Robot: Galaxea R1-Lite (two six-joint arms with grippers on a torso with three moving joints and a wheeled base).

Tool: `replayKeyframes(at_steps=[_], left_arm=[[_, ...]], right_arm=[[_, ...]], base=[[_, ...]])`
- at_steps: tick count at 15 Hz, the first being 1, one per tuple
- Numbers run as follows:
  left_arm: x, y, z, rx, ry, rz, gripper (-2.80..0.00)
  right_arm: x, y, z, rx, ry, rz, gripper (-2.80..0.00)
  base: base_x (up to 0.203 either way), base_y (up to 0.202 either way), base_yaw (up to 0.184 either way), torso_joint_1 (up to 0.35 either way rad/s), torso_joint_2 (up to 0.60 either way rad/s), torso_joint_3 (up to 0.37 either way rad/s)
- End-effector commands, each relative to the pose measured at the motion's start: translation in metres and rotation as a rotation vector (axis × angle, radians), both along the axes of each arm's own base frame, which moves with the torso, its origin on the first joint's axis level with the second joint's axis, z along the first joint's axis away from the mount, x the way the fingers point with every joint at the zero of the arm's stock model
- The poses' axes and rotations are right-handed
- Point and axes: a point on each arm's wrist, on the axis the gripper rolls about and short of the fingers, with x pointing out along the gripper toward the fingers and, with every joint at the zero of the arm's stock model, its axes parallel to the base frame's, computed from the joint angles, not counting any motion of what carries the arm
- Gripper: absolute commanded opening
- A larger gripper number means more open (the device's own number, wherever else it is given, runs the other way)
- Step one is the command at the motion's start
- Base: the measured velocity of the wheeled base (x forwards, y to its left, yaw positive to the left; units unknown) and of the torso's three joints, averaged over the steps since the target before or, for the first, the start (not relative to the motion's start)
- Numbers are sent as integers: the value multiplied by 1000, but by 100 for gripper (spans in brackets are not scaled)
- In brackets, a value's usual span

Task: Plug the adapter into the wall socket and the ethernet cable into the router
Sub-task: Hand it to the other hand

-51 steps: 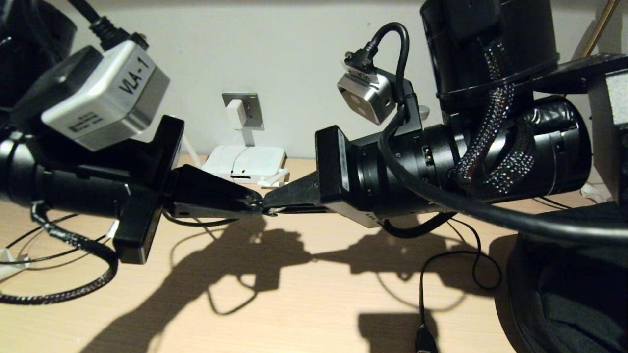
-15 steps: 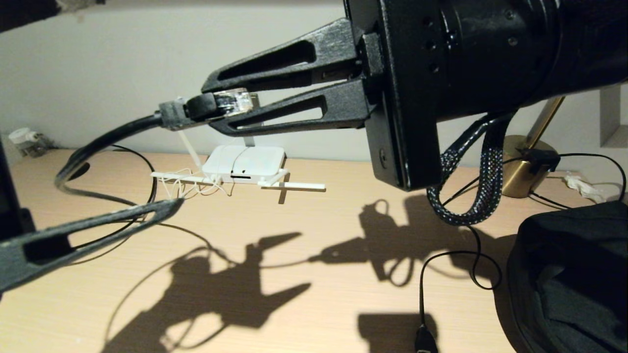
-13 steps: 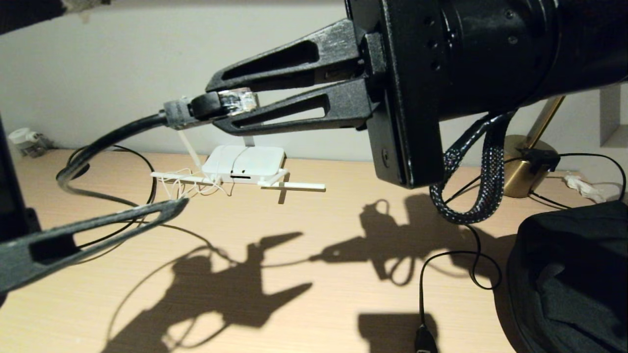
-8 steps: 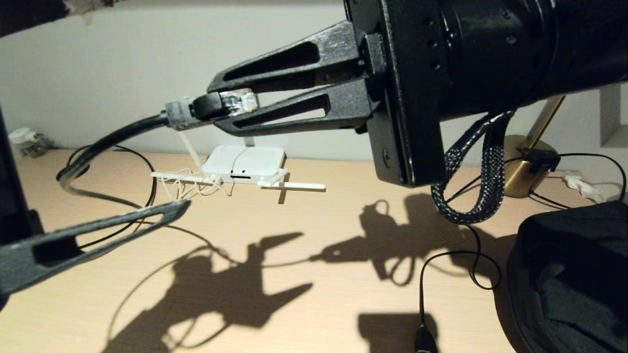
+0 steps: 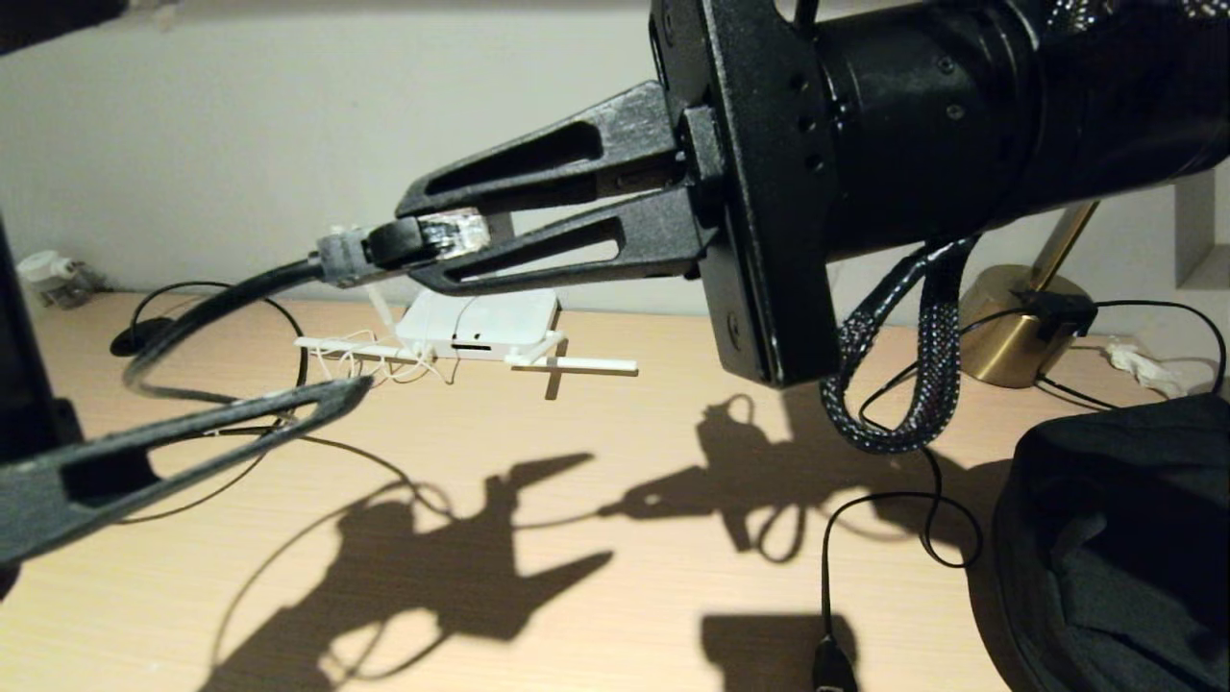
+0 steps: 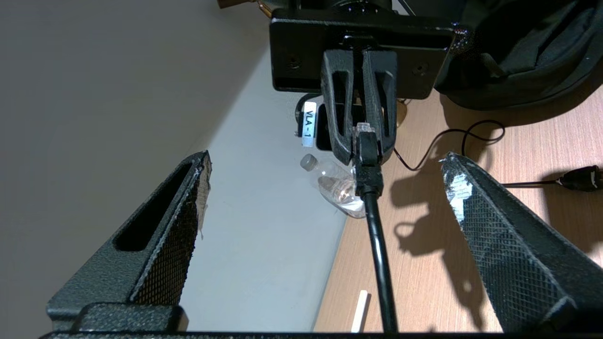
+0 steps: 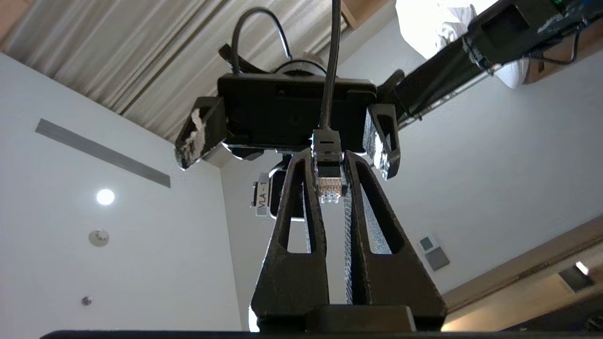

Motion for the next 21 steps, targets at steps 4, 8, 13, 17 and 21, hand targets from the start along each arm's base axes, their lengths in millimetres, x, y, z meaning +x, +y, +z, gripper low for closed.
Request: replayKeyframes(at_steps=[4,8,13,17,21], left_arm=[[1,-1,-2,6,1,-3,0],[1,-1,-4,9,7,-1,0],[1,-1,-5,9,12,-2,0],[3,-1,-6,13,16,0,0],[3,-2,-13,24,33,5,0]], right_arm=[[1,2,-2,-8,28,13,-280],[2,2,-3,-9,29,13,-280],[2,3,-3,-10,29,13,-280],[1,3,-3,-10,30,16,-280],[1,3,-4,-13,32,19,-280]], base=[[0,0,0,0,0,0],[0,0,0,0,0,0],[0,0,0,0,0,0],[0,0,0,0,0,0],[0,0,0,0,0,0]])
